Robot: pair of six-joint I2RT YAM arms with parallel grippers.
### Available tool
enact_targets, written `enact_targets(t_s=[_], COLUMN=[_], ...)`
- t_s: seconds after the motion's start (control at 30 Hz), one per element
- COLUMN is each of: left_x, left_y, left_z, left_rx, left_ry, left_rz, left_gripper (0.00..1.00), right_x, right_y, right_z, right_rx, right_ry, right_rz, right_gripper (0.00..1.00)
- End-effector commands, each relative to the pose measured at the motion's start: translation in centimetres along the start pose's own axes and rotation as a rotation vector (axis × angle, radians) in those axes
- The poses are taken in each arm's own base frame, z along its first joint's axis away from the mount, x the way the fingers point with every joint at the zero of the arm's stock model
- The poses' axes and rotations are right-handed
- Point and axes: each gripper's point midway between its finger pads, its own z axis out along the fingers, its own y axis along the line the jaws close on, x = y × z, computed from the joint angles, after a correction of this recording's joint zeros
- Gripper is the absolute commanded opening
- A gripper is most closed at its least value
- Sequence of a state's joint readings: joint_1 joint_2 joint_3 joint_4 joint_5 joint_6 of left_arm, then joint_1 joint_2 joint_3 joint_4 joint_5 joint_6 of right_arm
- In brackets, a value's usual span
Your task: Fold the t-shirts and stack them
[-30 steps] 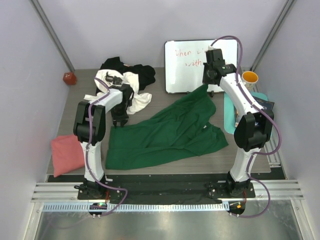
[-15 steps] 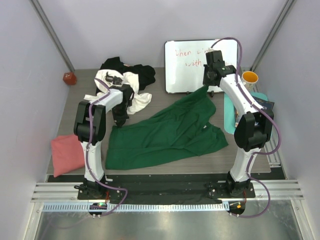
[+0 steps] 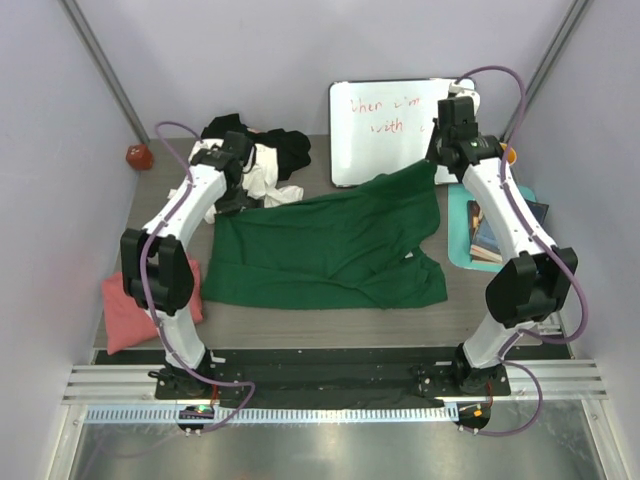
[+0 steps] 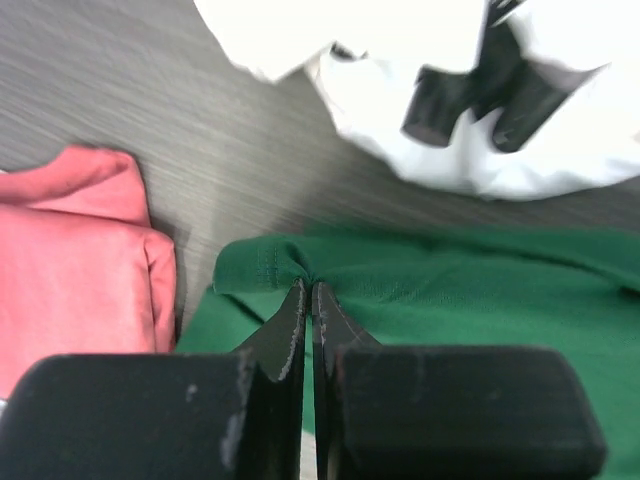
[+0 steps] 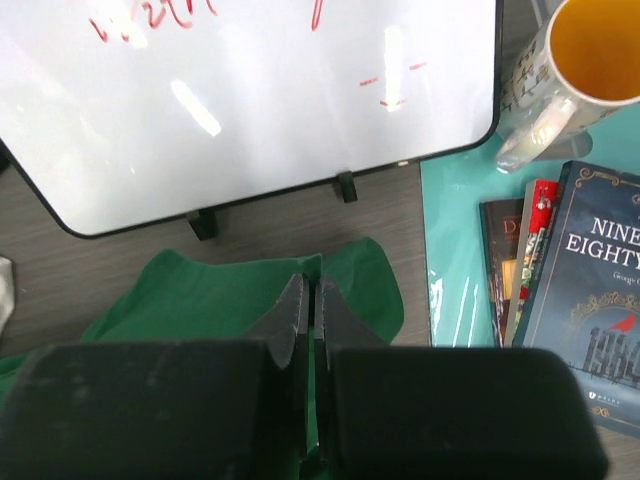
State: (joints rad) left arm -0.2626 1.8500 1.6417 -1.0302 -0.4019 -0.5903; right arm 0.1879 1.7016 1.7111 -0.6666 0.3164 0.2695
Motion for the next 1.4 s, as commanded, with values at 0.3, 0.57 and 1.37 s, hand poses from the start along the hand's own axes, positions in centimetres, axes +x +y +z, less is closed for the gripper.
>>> enact_targets(t_s=[0.3, 0.57, 1.37], left_x=[2.7, 11.5, 6.2], left_y=[0.7, 1.3, -1.3], left_z=[0.6, 4.3, 0.3], left_rx=[-0.015, -0.137, -0.075], left_ry=[0.096, 0.359, 0.152], left_rz=[0.094, 0.273, 0.204], left_gripper=[0.00, 0.00, 0.28], right_x=[-2.5, -1.8, -0.5], right_y=[-0.5, 0.0, 0.3], right_z=[-2.9, -2.5, -0.9], right_rx=[-0.021, -0.041, -0.039], right_ry=[-0.098, -0.073, -0.028], right_rz=[0.053, 0.050, 0.016], right_gripper=[0.01, 0.01, 0.01])
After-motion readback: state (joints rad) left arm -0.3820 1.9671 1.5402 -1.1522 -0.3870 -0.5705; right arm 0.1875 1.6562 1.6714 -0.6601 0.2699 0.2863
